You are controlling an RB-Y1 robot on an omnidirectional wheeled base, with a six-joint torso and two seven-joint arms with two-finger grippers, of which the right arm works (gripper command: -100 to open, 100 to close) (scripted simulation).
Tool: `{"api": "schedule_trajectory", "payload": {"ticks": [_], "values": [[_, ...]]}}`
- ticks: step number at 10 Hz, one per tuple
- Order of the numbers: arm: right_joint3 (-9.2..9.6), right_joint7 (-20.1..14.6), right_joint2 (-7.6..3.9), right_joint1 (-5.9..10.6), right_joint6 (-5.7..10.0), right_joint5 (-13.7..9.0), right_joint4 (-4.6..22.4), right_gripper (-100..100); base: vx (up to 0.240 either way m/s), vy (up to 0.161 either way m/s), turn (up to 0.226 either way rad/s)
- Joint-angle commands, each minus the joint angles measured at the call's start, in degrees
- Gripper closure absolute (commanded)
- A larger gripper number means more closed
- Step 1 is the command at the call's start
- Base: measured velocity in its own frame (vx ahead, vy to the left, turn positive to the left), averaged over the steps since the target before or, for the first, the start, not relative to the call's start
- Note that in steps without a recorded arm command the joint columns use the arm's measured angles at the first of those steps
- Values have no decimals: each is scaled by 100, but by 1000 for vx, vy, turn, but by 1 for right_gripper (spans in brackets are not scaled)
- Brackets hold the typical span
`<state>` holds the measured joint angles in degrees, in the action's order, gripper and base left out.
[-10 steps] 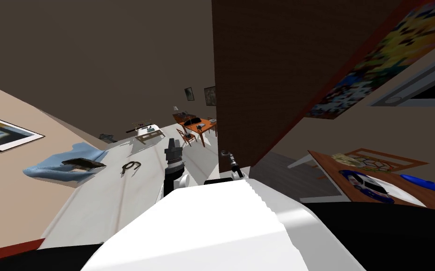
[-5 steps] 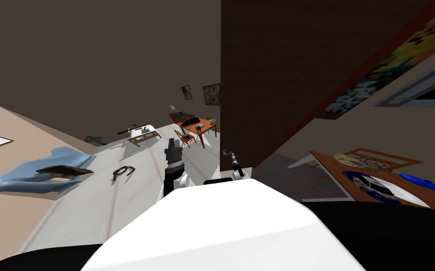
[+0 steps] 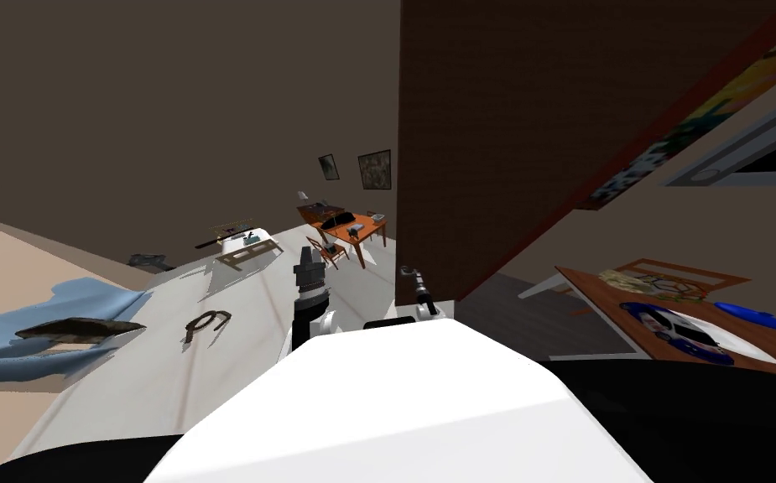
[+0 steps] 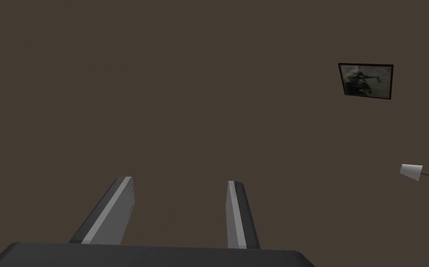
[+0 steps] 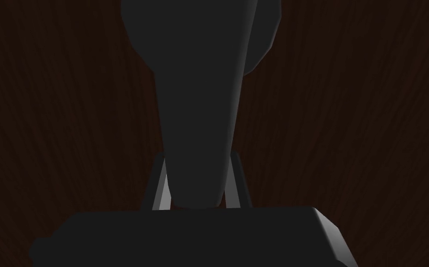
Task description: Push the door open
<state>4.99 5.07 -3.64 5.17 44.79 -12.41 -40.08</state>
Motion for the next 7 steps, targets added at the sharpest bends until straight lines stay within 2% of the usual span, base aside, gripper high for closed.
{"api": "schedule_trajectory", "payload": {"ticks": [1, 3, 5, 7], "values": [[-88, 38, 58, 32, 14, -41, -43, 100, 186, 120, -73], [-209, 79, 131, 37, 19, -97, -35, 100, 156, 126, -80], [-290, 106, 196, 40, 21, -135, -29, 100, 146, 74, -46], [-438, 124, 47, 56, 81, -212, 64, 100, 94, 36, -54]]}}
